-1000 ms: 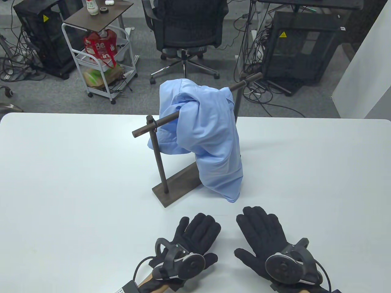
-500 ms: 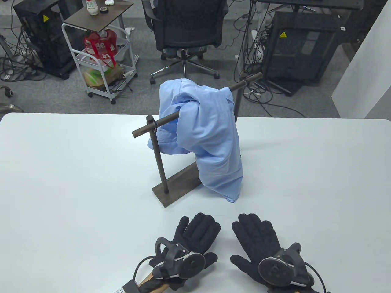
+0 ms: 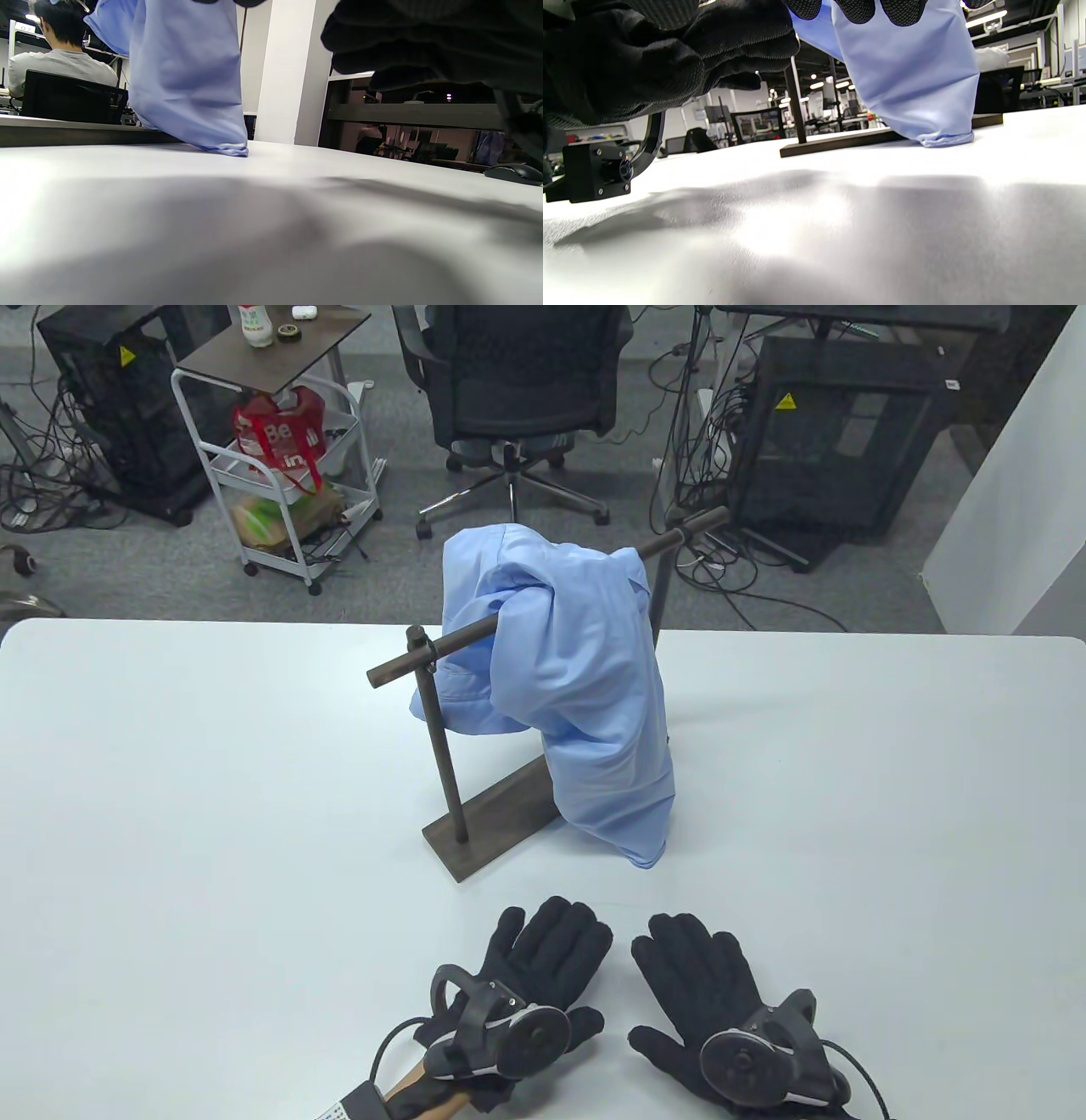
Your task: Hang long-sleeve shirt on desktop hanging rack
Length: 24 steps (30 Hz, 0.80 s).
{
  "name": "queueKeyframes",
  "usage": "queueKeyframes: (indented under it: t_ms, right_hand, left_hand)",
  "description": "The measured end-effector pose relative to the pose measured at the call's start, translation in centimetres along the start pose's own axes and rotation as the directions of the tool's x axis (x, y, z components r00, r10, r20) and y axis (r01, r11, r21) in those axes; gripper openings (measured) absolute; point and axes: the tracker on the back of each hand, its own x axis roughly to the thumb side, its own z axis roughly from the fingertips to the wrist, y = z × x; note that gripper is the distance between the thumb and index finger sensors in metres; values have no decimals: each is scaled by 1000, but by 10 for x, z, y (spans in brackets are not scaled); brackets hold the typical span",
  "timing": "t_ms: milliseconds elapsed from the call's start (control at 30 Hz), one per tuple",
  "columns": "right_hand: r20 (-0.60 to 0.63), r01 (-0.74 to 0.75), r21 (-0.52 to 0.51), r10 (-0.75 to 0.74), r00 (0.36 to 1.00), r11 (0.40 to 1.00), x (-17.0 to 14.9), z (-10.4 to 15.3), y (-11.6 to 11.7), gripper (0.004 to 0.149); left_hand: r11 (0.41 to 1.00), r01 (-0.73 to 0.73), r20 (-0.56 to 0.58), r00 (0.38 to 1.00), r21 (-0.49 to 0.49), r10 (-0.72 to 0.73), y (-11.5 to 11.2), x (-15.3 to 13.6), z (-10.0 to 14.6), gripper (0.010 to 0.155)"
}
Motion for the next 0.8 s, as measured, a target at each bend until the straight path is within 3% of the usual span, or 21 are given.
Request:
queueKeyframes:
  t_ms: [333, 800]
  right_hand:
    - [13, -39, -34, 40, 999, 999, 3, 1, -1, 80]
    - [8, -39, 8, 39, 999, 999, 1, 2, 3, 79]
  left_hand:
    - [1000, 0, 6, 1000, 2, 0, 2, 1, 0, 87]
    - [1000, 10, 19, 1000, -18, -10, -1, 3, 0, 87]
